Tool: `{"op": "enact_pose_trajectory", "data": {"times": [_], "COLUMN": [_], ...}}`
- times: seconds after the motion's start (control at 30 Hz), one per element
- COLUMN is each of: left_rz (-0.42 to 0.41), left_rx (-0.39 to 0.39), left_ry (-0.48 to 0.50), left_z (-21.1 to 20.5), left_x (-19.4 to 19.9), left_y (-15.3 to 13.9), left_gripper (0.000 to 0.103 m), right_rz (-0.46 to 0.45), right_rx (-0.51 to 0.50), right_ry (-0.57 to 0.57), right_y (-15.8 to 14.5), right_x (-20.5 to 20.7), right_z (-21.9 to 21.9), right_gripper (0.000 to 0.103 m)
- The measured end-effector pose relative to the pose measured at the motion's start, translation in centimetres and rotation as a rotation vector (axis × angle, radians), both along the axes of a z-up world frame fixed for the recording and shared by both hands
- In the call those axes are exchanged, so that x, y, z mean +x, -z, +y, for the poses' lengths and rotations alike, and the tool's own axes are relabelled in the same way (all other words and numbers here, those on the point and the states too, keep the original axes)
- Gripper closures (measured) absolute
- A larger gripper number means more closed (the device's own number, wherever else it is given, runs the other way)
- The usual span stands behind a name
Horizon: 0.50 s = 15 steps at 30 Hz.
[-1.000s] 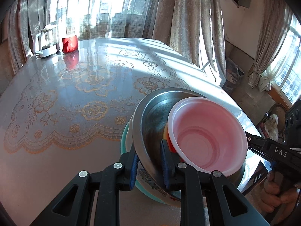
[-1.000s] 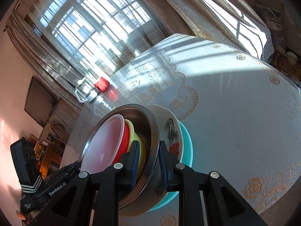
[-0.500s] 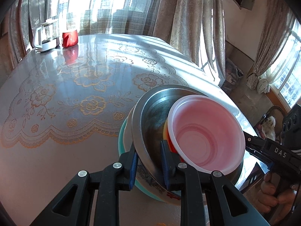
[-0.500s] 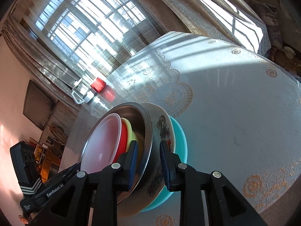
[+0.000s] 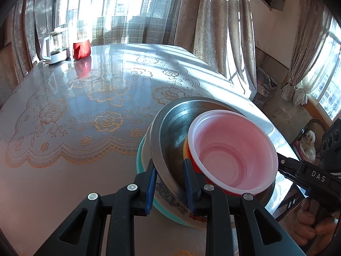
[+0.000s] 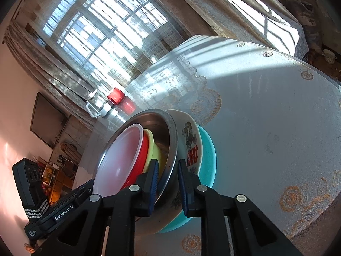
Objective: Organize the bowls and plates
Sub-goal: 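Lift the steel bowl with nested bowls and lower it onto the plate stack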
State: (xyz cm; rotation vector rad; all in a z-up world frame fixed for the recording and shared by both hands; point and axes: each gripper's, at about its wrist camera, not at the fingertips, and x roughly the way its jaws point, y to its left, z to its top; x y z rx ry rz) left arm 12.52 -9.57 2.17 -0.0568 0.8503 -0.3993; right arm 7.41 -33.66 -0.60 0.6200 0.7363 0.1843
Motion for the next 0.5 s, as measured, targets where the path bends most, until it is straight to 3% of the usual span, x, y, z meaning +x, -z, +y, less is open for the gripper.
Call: {"op": "enact_pose_trajectory", "data": {"times": [0.5], "left_rz": [-0.013], "left_rx": [0.007], "left_ry": [-0.009], "left_z": [0.06], "left_x": [-0.40], "left_y": [-0.20], "left_gripper": [0.078], "right_rz": [-0.004], "right_rx": [-0.005], "right_ry": [0.004], "right_y": [0.31], "right_x": [0.27], "right_z": [0.13], "right_gripper": [0.087]}}
